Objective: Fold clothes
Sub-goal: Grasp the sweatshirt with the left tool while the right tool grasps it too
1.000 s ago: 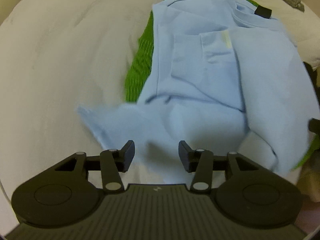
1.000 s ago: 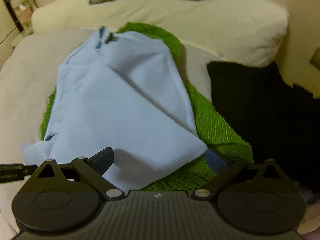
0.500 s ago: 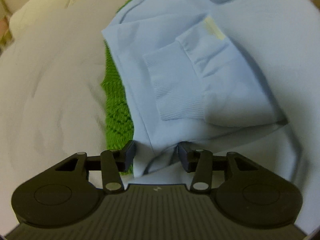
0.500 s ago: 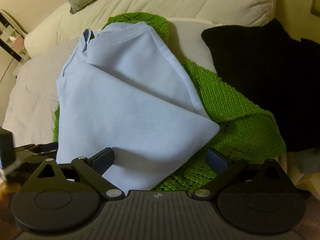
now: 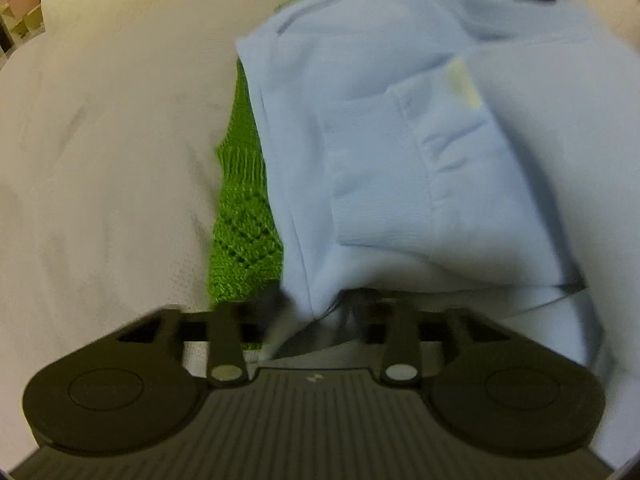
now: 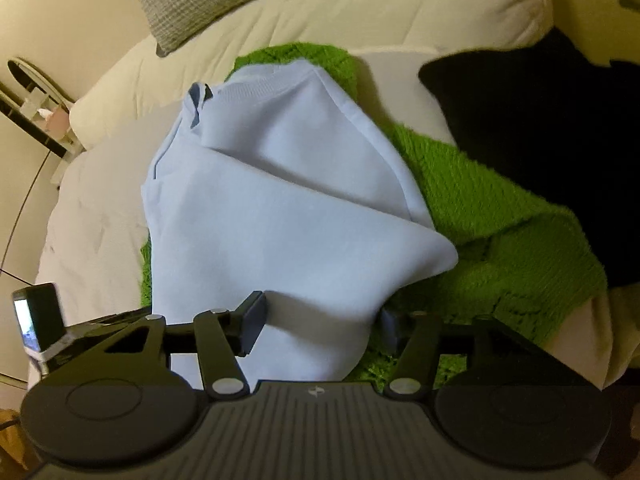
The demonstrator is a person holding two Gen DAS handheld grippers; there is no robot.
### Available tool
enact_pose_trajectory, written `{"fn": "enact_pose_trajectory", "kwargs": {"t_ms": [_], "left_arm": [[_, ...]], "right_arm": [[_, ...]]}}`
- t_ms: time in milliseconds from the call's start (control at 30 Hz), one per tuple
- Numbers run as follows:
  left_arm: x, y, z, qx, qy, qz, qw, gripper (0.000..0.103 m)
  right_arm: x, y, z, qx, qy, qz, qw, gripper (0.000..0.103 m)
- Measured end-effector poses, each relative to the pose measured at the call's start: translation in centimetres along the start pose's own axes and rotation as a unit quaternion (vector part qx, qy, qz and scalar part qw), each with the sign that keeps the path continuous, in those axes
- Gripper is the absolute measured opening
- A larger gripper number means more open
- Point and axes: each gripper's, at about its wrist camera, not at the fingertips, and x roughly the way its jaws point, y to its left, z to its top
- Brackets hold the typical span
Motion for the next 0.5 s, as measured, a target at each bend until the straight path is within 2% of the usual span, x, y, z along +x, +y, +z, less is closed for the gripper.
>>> {"fn": "enact_pose_trajectory", "kwargs": {"t_ms": [33, 67, 100, 133, 200, 233, 367, 500], "left_arm": [[0.0, -0.3, 0.2, 0.008, -0.003, 0.001, 1.0000, 0.030], [-0.1, -0.5, 0.5, 0.011, -0.005, -0.004, 0.9999, 0.012], [-0.3, -0.6, 0.8, 0.010, -0.006, -0.006, 0.9999, 0.009], [-0.7, -0.6, 0.9, 0.006, -0.010, -0.004, 0.9999, 0.008], [-2.1, -0.3, 0.8, -0.004, -0.026, -0.003, 0.9997, 0.007], [-3.1, -0.1, 0.6, -0.010, -0.035, -0.002, 0.9993, 0.007], [-8.6, 0.9, -0.1, -0.046, -0.080, -0.006, 0.9957, 0.007], [-14.7, 0.7, -2.1, -0.106, -0.135, 0.000, 0.9852, 0.006]], "right_arm": [[0.1, 0.0, 0.0, 0.003, 0.002, 0.002, 1.000, 0.067], [0.0, 0.2, 0.0, -0.003, -0.001, -0.002, 1.000, 0.066], [-0.2, 0.4, 0.1, -0.009, -0.004, -0.005, 1.000, 0.054], [-0.3, 0.6, 0.2, -0.014, -0.007, -0.008, 1.000, 0.041], [-0.7, 1.1, 0.4, -0.024, -0.015, -0.014, 0.999, 0.025], [-1.3, 1.4, 0.6, -0.027, -0.024, -0.016, 0.999, 0.021], [-4.6, 3.8, 1.2, -0.073, -0.079, -0.007, 0.994, 0.016], [-8.2, 6.9, 1.1, -0.124, -0.124, 0.050, 0.983, 0.015]]}}
